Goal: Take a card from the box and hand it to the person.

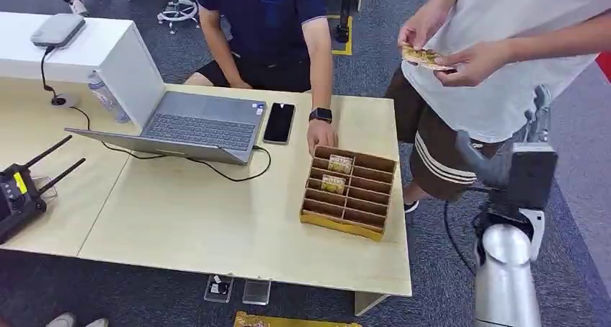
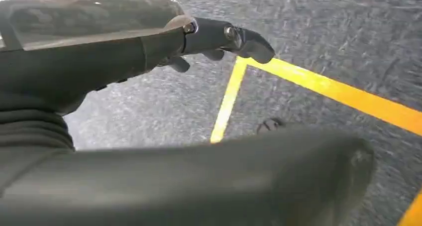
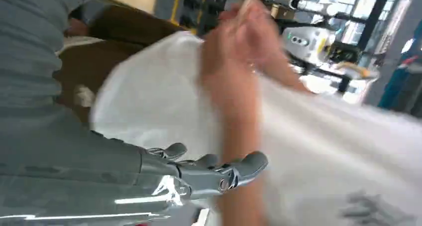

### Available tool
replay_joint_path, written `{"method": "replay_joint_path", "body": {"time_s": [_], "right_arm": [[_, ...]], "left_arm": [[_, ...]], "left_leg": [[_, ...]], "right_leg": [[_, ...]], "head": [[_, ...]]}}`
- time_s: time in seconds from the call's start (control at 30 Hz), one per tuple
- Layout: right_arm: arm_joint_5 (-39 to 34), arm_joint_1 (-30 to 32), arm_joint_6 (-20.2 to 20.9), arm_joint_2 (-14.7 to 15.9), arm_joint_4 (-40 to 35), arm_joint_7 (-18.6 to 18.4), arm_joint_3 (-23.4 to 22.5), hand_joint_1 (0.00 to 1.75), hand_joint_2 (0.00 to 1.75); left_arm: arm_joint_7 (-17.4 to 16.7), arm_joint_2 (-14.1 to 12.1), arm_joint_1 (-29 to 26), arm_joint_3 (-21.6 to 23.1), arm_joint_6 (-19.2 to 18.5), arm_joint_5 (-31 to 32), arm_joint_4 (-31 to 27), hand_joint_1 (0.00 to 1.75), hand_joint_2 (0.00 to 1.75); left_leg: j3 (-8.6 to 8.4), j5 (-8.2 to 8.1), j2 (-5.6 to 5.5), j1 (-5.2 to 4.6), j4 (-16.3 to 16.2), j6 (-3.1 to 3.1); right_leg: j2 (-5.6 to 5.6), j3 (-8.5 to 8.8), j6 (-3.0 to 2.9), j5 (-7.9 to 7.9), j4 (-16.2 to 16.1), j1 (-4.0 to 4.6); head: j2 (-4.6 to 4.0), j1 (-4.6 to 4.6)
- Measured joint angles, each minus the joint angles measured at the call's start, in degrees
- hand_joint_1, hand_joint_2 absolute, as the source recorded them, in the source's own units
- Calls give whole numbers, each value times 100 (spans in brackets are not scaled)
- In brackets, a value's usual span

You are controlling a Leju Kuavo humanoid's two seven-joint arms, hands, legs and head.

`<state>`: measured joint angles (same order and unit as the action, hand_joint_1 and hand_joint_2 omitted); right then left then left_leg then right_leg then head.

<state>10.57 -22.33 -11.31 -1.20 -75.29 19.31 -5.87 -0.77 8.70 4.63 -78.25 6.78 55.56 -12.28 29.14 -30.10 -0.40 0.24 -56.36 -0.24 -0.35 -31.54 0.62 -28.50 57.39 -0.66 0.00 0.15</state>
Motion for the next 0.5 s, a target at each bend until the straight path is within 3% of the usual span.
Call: {"method": "replay_joint_path", "body": {"time_s": [0.13,0.23,0.33,0.5], "right_arm": [[-250,20,87,308,1351,555,-959,0,175],[-239,26,25,487,2409,657,-1385,0,175],[-231,52,-83,642,3450,574,-1696,0,175],[-274,204,-141,804,4599,137,-2082,0,175]], "left_arm": [[-24,79,10,-83,192,-109,2,0,0],[-22,129,31,-135,234,-181,4,0,0],[4,157,40,-190,232,-208,9,0,0],[42,162,41,-203,153,-210,9,0,0]], "left_leg": [[-3,0,-1,1,-3,0],[-4,0,-1,1,1,0],[-3,1,-2,1,3,-1],[0,0,2,2,5,-1]], "right_leg": [[0,1,1,2,-1,1],[0,-1,1,1,-1,1],[-2,-4,0,0,-1,2],[1,-8,-2,-2,-1,2]], "head": [[0,7],[0,0],[0,-15],[0,-13]]}}
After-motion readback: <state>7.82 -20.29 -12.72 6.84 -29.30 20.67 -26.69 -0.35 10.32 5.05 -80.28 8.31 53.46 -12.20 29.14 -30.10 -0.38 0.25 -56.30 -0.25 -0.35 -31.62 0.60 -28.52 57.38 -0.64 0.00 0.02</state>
